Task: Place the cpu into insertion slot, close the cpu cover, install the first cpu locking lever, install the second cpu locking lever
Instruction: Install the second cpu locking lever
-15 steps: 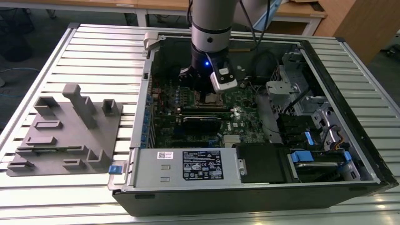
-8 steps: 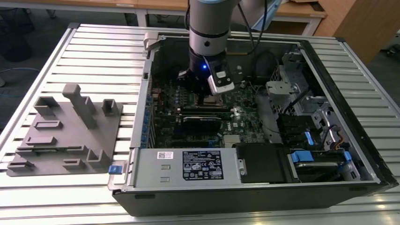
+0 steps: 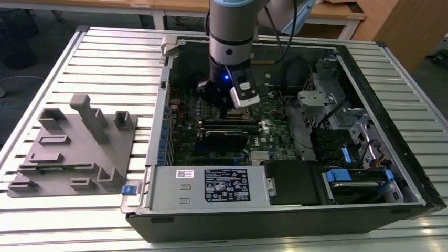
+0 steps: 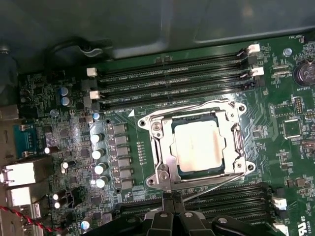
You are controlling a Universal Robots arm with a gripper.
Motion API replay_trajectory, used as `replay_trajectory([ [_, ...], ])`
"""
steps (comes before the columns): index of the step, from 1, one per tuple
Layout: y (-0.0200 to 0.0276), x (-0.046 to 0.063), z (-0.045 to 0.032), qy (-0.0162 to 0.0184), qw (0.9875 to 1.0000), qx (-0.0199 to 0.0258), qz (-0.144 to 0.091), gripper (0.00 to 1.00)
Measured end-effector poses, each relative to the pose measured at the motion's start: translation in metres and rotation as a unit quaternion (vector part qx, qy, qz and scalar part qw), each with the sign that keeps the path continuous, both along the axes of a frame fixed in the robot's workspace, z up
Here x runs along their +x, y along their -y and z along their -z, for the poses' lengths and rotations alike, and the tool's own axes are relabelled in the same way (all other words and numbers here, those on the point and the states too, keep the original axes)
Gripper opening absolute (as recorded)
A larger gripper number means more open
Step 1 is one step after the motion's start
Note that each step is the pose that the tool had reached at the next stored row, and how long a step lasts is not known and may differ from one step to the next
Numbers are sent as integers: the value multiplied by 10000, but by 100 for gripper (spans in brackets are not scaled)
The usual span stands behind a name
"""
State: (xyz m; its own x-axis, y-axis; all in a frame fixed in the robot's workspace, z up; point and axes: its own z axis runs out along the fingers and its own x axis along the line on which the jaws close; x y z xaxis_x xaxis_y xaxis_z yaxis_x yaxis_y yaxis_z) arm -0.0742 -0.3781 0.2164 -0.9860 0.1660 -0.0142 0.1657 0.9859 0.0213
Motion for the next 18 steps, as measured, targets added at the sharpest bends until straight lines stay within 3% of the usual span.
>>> replay_trajectory([
  [8,42,-3,15,0,10000,3,0,11],
  [11,52,-12,38,0,10000,43,-7,11],
  [15,58,-23,49,1,10000,55,-13,11],
  [16,58,-25,49,4,10000,66,-13,11],
  [18,58,-27,52,23,9999,142,-15,11],
])
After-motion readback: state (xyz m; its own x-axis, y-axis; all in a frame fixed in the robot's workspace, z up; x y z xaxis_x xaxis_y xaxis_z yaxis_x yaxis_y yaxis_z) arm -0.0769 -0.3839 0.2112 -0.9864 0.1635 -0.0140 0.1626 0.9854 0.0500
